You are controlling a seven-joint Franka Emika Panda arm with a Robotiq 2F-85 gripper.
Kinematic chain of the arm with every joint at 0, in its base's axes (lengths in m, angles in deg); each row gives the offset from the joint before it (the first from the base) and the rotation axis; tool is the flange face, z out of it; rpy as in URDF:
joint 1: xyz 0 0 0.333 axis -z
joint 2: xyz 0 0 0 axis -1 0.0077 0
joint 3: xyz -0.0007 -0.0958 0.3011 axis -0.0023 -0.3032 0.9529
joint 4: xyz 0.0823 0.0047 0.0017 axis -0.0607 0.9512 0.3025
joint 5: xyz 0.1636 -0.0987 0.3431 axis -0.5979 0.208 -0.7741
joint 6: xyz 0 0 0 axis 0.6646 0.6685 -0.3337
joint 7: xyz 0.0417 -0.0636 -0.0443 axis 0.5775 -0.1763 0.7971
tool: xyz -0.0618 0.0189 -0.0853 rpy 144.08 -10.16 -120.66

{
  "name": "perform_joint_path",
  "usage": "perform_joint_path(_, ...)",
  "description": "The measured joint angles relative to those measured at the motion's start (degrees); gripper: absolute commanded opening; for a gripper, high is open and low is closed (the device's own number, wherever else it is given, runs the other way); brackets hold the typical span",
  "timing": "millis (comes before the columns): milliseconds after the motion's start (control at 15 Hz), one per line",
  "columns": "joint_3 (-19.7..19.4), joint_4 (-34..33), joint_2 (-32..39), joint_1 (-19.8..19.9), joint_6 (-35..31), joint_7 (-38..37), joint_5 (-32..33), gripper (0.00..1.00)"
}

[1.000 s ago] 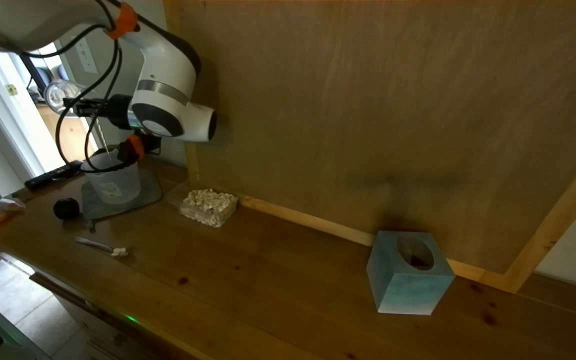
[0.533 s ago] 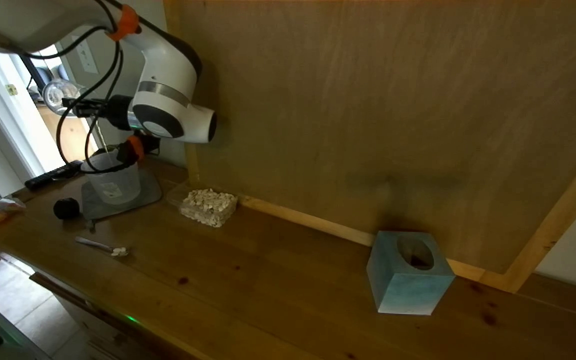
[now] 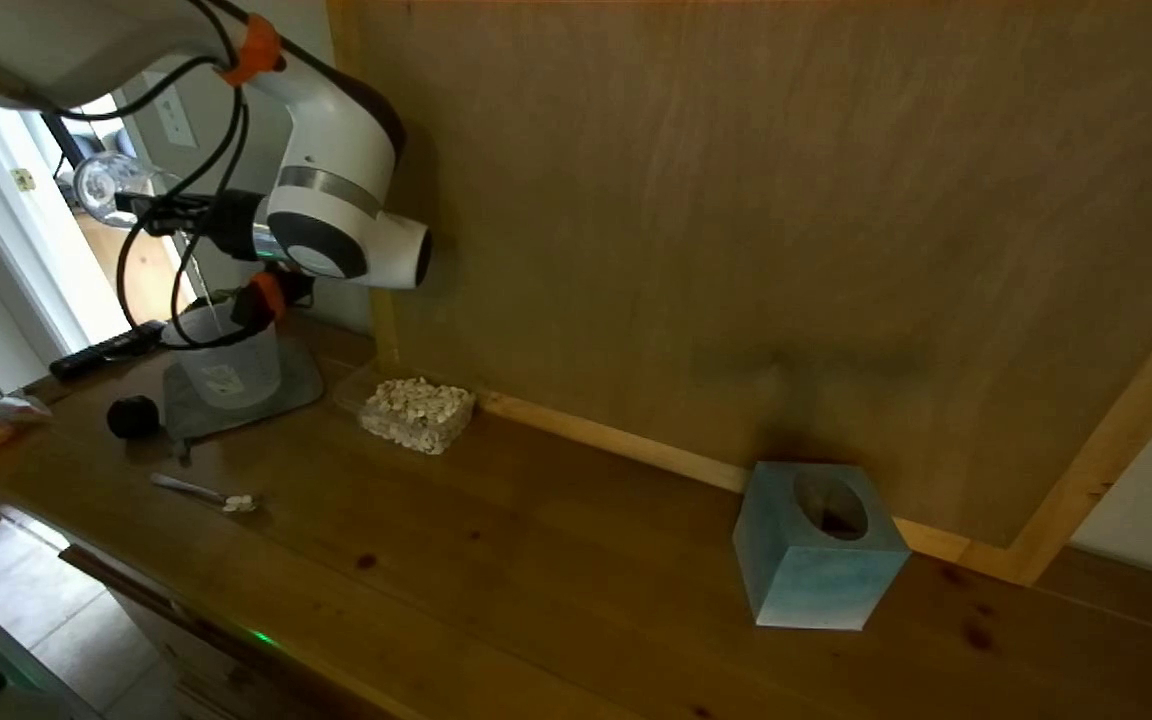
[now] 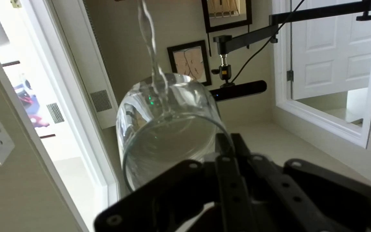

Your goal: Pour the contents from the glass cup into the jar

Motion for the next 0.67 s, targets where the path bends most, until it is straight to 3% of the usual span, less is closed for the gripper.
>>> perform_joint_path(667, -0.02, 0.00, 0.66, 0.02, 0.55, 0.41, -1.98, 0.01)
